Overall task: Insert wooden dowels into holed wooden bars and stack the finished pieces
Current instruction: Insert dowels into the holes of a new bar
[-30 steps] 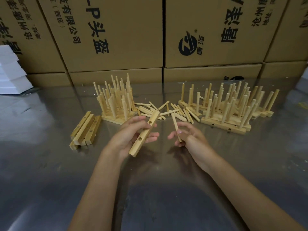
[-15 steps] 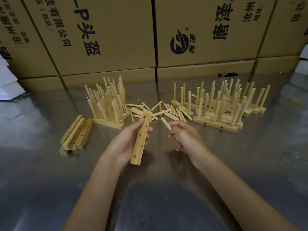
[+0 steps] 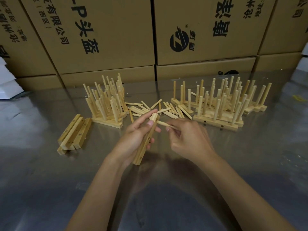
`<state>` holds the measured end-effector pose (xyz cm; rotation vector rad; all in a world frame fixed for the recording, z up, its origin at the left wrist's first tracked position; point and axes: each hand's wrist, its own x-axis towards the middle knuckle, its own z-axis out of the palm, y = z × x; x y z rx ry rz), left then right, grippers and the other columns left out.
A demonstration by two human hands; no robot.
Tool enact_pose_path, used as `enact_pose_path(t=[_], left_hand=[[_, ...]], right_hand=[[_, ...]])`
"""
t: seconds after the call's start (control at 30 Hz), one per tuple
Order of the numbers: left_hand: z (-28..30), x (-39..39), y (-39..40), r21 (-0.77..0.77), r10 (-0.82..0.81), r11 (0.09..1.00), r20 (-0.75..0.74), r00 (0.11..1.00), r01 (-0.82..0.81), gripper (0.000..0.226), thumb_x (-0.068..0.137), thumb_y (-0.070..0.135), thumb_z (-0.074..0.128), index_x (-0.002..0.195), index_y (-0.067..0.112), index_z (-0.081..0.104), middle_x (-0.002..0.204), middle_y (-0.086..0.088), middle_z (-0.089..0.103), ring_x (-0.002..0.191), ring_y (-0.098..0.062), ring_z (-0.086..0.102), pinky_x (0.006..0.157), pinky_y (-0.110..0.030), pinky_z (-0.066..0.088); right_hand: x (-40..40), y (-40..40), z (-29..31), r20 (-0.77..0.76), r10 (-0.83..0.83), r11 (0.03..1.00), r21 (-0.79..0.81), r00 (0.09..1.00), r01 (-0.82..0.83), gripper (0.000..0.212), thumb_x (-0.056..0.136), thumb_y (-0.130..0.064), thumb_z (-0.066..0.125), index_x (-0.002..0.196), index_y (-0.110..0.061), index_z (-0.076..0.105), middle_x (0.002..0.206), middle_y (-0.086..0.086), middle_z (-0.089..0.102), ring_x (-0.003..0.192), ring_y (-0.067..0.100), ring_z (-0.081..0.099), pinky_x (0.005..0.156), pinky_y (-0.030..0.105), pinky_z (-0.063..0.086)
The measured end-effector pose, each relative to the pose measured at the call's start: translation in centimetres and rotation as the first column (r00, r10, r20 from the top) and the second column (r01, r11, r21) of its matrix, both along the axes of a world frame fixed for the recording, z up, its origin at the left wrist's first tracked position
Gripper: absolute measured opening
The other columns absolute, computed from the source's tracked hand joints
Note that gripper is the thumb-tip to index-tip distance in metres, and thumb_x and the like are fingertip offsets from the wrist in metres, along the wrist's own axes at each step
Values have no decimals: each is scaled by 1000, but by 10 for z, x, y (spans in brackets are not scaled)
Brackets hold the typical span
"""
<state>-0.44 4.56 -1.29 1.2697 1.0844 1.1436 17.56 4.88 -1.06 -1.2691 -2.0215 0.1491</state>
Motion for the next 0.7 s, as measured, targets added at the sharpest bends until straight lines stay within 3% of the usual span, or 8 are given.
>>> enact_pose_path(t=[0.3,0.57,0.7], left_hand=[[-2,1,2,62,52,997,-46,998,-49,33,102,28,55,132,38,63,87,4,66,65,-11,53,53,-24,42],[-4,3,0,106,45,994,-99,994,-34,34,103,29,53,133,44,60,81,6,62,59,-11,51,47,-23,39],[-6,1,-1,100,48,994,-146,988,-34,35,104,25,51,135,39,60,80,6,60,56,-9,46,43,-22,34]], right_hand=[[-2,-3,2,24,-4,998,58,1000,2,13,95,-21,50,95,-26,62,74,-12,52,65,14,50,57,27,32],[-4,-3,-2,14,-13,998,56,1000,13,12,94,-17,52,88,-23,59,57,-16,40,53,7,42,49,22,25],[-6,-2,-6,-23,-16,999,-30,1000,16,13,94,-19,53,86,-23,62,54,-12,43,52,12,41,50,28,26]])
